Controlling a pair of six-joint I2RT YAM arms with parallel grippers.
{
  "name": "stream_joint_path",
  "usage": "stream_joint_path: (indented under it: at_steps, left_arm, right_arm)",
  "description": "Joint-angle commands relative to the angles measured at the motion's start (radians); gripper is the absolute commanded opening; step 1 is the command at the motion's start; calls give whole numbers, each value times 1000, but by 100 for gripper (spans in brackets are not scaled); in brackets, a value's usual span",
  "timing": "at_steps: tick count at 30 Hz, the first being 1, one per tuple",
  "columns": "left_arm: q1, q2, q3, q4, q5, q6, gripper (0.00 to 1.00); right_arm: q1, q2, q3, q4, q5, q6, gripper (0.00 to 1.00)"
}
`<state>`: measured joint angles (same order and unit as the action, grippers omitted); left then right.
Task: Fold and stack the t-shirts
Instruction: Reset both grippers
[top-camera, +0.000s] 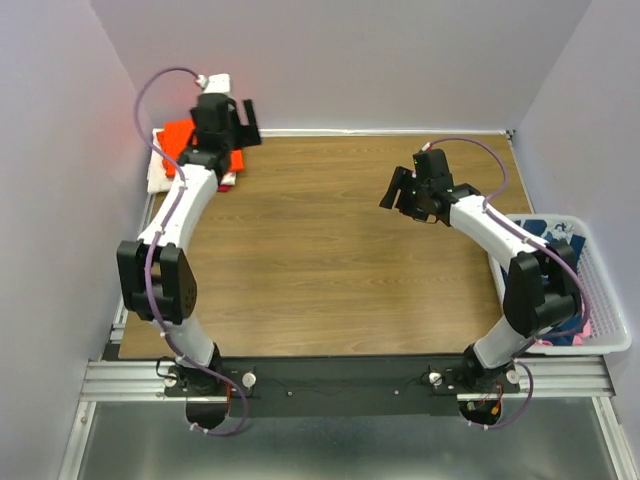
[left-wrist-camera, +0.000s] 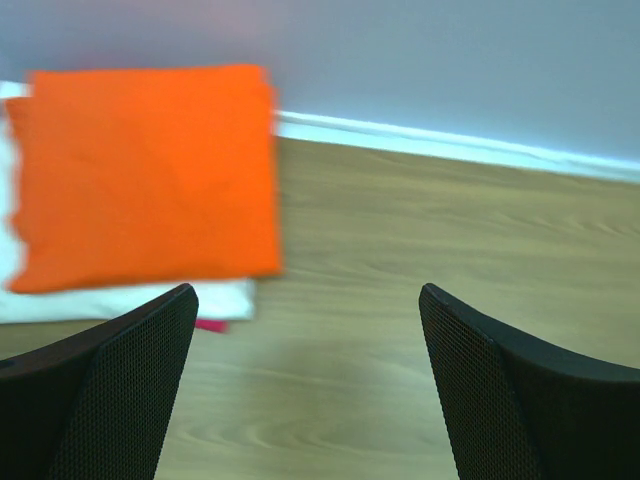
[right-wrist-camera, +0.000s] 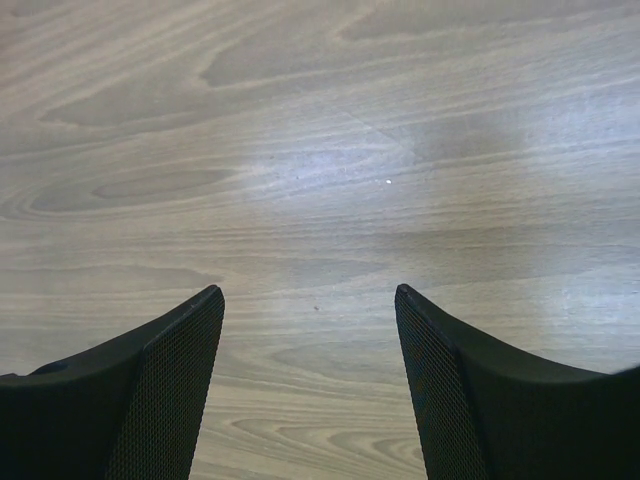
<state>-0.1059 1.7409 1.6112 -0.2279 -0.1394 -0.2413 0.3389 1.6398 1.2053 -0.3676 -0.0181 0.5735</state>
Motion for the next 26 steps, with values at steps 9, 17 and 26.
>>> stream_joint_path:
  at_steps: [9,17,26]
  left_arm:
    - [-408,-375,-447,153,-104,-90,98]
    - [-525,-533,-542,150,-143,-49,98]
    - [-541,-595,-491,72,-100,23,98]
  right_arm:
    - [5,-296,-122,-14,151,-27,76]
    - [5,-532,-269,-11,221,0,76]
    - [5,-604,-305,-13,248,2,76]
